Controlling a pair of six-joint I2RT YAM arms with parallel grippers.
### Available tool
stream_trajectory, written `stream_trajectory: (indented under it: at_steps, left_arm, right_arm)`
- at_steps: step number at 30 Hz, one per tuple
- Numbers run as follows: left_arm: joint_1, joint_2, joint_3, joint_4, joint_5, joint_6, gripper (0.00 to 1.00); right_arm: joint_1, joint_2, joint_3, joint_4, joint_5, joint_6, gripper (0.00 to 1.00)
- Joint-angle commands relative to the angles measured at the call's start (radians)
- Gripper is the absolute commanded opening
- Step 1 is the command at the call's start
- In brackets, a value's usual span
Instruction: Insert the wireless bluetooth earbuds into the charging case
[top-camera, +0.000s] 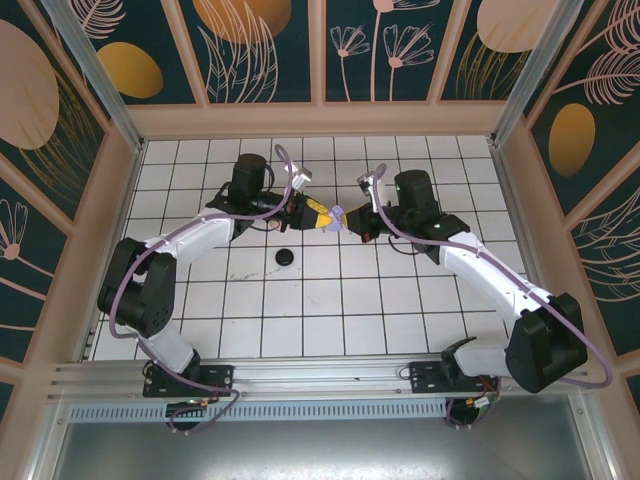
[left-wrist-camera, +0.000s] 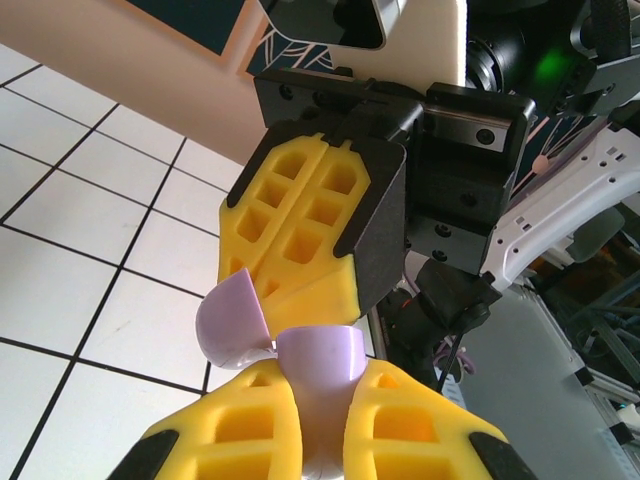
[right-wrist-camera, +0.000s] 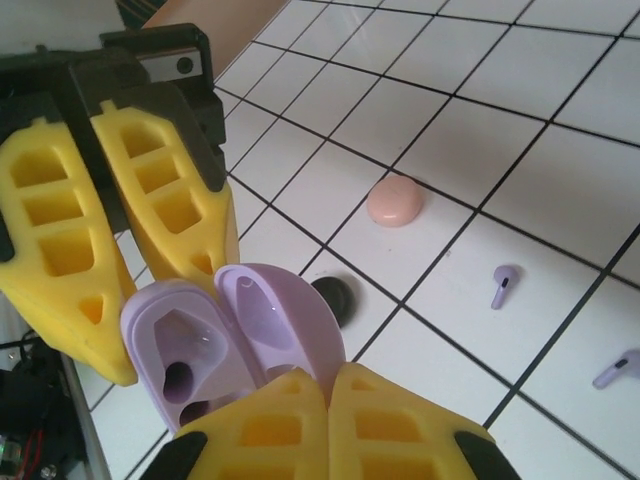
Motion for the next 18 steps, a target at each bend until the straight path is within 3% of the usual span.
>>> stream_trajectory:
  at_steps: [1, 3, 6, 9, 18]
  left_arm:
    - [-0.007, 0.01, 0.028, -0.013, 0.039, 0.031, 0.0]
    - [-0.007, 0.014, 0.031, -0.015, 0.025, 0.03, 0.01]
    - [-0.007, 0.017, 0.037, -0.019, 0.001, 0.032, 0.25]
    - [-0.004, 0.018, 0.067, -0.074, -0.007, 0.077, 0.41]
    - [0.008, 0.103, 0.229, -0.377, 0.024, 0.267, 0.47]
  right_arm:
    - [0.007, 0.001, 0.024, 0.043, -0.018, 0.005, 0.0]
    - [0.007, -0.002, 0.026, 0.042, -0.019, 0.006, 0.0]
    - [0.007, -0.001, 0.033, 0.031, 0.0, 0.002, 0.0]
    - [0.007, -0.001, 0.045, -0.006, 0.05, -0.022, 0.0]
    - [0.009, 0.022, 0.141, -0.153, 0.13, -0.119, 0.0]
